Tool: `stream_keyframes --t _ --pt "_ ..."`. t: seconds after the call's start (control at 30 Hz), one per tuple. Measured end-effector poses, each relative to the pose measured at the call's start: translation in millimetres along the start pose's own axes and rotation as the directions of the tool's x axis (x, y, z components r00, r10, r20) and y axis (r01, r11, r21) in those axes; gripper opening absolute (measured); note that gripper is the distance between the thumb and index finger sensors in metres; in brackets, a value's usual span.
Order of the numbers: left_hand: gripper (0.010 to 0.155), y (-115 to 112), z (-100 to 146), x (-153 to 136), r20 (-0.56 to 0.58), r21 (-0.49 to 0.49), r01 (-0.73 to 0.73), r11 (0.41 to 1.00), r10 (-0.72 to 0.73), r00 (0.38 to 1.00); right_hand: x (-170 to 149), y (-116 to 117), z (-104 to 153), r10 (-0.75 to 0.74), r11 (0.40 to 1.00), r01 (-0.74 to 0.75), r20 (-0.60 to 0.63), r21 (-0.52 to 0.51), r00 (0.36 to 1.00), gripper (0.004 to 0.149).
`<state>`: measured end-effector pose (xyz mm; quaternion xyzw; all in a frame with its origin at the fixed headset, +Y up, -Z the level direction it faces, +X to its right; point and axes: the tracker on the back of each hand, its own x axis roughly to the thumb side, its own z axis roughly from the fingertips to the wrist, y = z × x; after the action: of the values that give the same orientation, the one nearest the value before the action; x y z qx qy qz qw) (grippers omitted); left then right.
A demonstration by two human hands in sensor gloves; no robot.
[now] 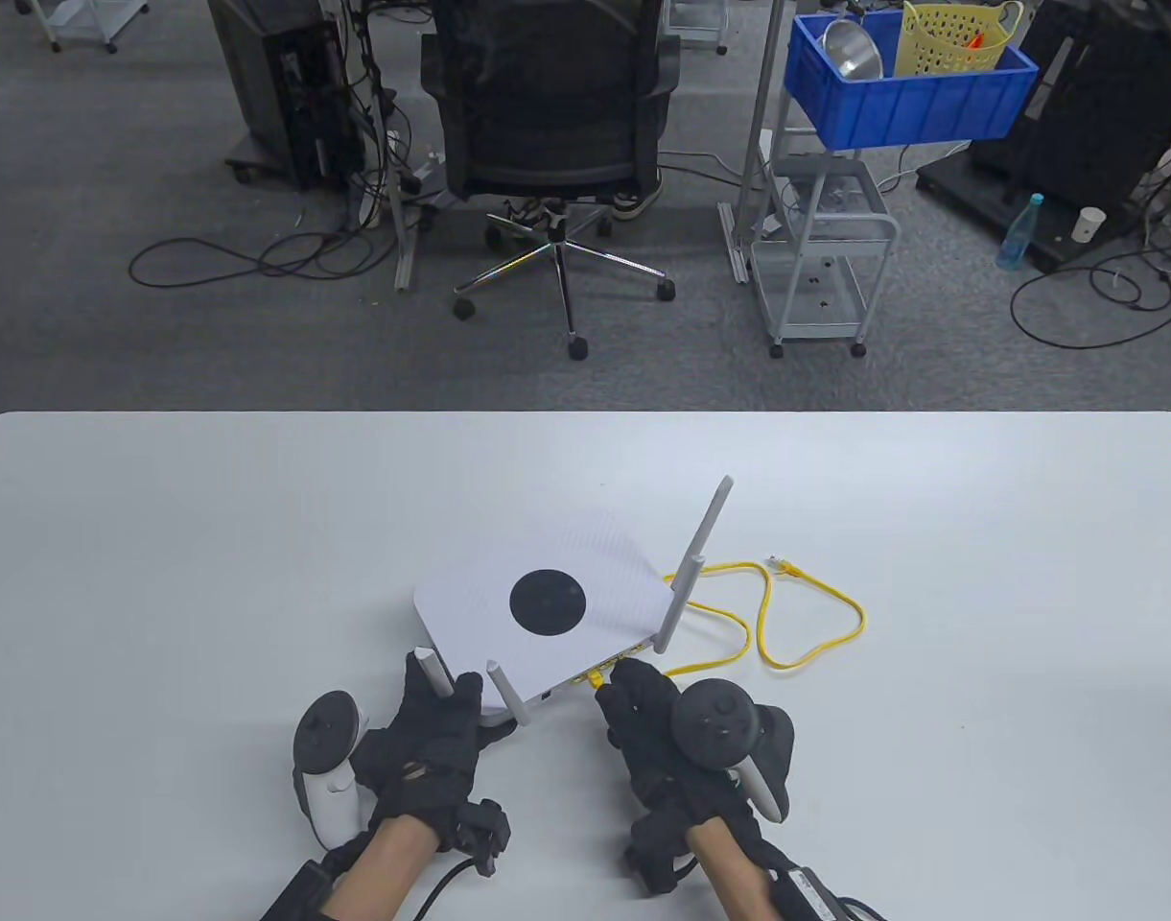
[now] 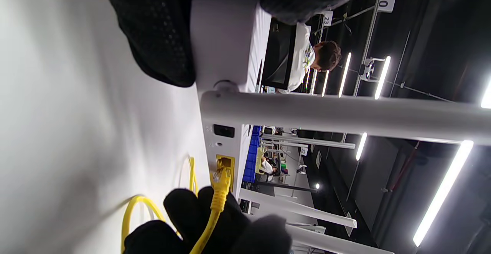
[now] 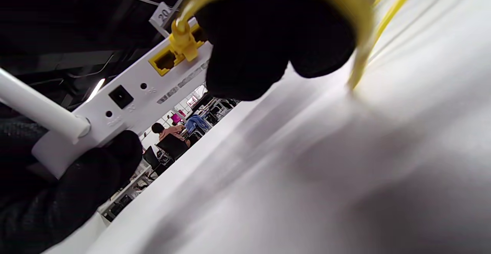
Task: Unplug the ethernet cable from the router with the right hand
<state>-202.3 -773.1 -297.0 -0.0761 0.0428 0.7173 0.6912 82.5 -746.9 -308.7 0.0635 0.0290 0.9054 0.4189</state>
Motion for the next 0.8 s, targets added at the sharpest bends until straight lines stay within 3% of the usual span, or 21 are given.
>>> stream_keyframes --t 0.17,0.3,0.5,0.8 --pt "0.084 -7.4 2.1 -2.8 -0.012 -0.012 -0.018 1.0 0.018 1.0 -10.8 -5.4 -1.3 -0.168 0.986 0.168 -0.105 -0.008 0.98 0.072" --pt "0.085 -12.2 3.9 -3.6 -0.007 -0.018 -0.023 1.0 0.023 1.0 -15.1 -8.0 -2.1 -0.217 0.976 0.216 -0.153 -0.025 0.964 0.068" --pt "0.085 -18.0 5.0 -2.3 0.009 -0.032 -0.03 0.999 0.03 0.999 -15.8 -2.1 -3.3 -0.234 0.969 0.246 -0.204 0.035 0.951 0.063" --pt "0.085 -27.2 7.8 -2.0 0.025 -0.068 -0.009 0.998 0.01 1.0 -25.6 -1.1 -3.0 -0.339 0.935 0.355 -0.298 0.001 0.892 0.051"
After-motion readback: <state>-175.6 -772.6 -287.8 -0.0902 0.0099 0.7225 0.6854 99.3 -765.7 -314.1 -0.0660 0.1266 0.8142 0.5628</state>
